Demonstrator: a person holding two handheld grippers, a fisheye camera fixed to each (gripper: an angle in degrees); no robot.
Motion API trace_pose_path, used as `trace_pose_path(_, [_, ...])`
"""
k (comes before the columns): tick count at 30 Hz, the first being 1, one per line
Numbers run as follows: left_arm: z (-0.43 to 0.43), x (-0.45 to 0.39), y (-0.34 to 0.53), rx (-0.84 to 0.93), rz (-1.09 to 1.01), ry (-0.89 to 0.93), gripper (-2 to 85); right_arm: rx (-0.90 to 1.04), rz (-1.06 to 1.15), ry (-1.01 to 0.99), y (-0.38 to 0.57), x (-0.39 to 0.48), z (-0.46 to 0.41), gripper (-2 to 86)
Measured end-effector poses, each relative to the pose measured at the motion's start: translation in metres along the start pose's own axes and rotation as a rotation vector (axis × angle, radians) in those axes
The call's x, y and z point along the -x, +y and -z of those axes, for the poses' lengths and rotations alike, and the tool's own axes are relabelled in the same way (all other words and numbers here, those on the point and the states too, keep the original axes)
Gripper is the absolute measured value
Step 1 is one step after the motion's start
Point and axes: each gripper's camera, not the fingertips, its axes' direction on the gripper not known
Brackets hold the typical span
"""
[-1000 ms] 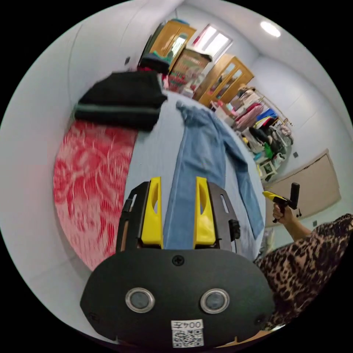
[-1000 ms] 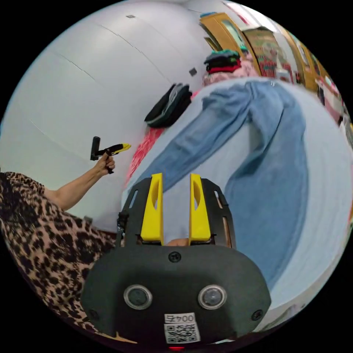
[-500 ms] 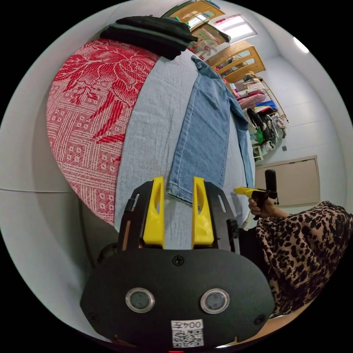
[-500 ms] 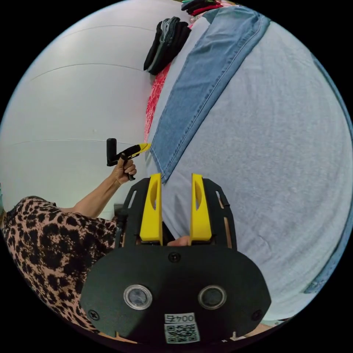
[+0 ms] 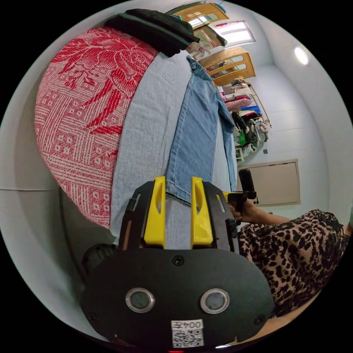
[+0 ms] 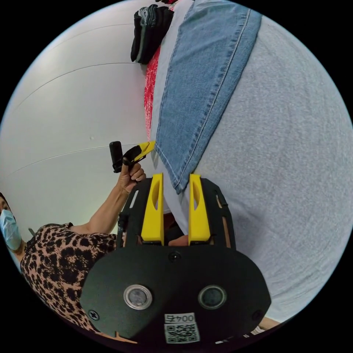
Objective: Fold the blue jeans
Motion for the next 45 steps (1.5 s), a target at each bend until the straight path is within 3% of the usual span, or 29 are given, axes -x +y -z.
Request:
trace_pose_path(16, [-0.041, 0.053, 0.022, 0.014, 0.075, 0.089, 4.9, -0.084, -0.026, 0.01, 0.029, -0.014, -0.006, 2.6])
trace_pose_path(22, [-0.04, 0.029, 0.058, -0.088, 0.049, 0.154, 3.0, -0.094, 0.021, 0.051, 0.065, 0.007, 0.022, 1.9])
trace_pose_path(31, [-0.096, -0.007, 0.13, -0.091, 0.054, 0.142, 2.5, -0.081, 0.013, 0.213, 0.143, 0.003, 0.057, 1.2])
trace_pose_path(39, [-0.17, -0.031, 0.174, -0.048, 0.073, 0.021, 2.5, -0.056, 0.007, 0.345, 0.191, -0.028, 0.066, 1.8])
trace_pose_path(45, [-0.217, -0.038, 0.188, 0.011, 0.089, -0.11, 2.9, -0.149, -0.009, 0.213, 0.238, -0.048, 0.083, 4.4])
